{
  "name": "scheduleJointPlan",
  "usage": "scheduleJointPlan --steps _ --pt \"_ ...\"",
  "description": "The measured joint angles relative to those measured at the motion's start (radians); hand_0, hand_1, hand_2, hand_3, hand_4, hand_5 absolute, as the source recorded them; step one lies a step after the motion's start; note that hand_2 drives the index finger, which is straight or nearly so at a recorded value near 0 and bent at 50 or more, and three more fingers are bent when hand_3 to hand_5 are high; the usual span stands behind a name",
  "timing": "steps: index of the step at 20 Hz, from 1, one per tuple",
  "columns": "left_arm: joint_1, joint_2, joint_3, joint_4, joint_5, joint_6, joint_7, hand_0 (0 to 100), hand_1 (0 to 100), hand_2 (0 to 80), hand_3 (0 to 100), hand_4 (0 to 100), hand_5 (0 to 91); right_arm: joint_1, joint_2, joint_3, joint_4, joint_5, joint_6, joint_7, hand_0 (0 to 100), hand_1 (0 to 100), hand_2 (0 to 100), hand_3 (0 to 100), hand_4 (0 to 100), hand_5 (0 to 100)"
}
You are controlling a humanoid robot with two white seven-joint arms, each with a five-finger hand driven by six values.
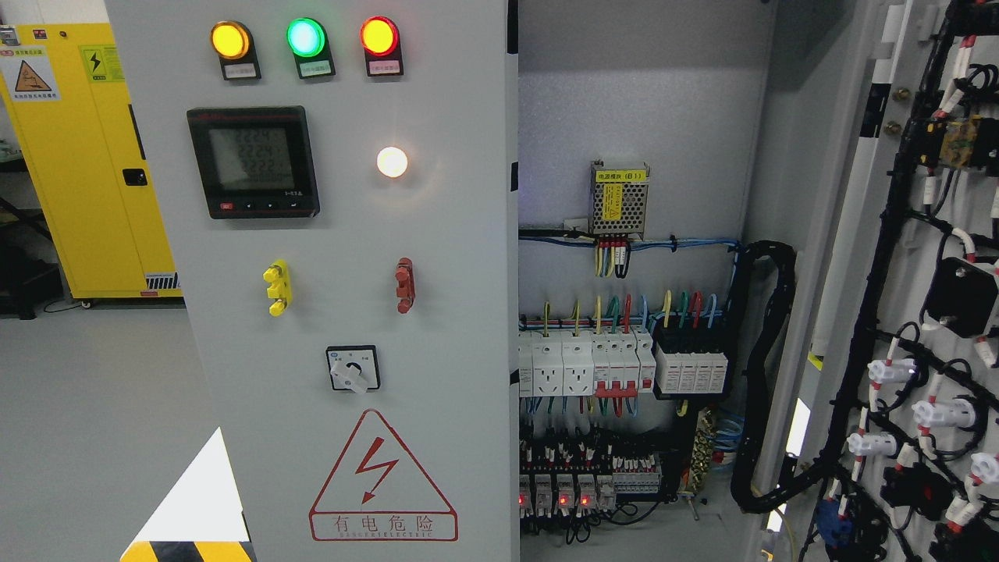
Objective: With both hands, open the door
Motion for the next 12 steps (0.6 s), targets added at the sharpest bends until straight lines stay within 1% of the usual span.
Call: scheduleJointPlan --steps 4,9,12 --pt "-0.002 -0.007 -0.008 0.029 0.0 0.0 0.012 26 13 0.0 0 0 0.0 0.0 0.001 0.0 0.002 0.0 -0.001 0.001 22 6 0 0 0 0" --pt "-0.009 -0.01 -0.016 0.052 0.002 0.0 0.043 27 13 0.0 0 0 0.0 0.0 0.0 0.0 0.003 0.0 0.001 0.002 22 6 0 0 0 0" --pt "-0.018 -0.011 -0.02 0.062 0.004 0.003 0.05 28 13 0.0 0 0 0.0 0.002 -0.001 0.0 0.003 0.0 -0.031 0.002 22 6 0 0 0 0"
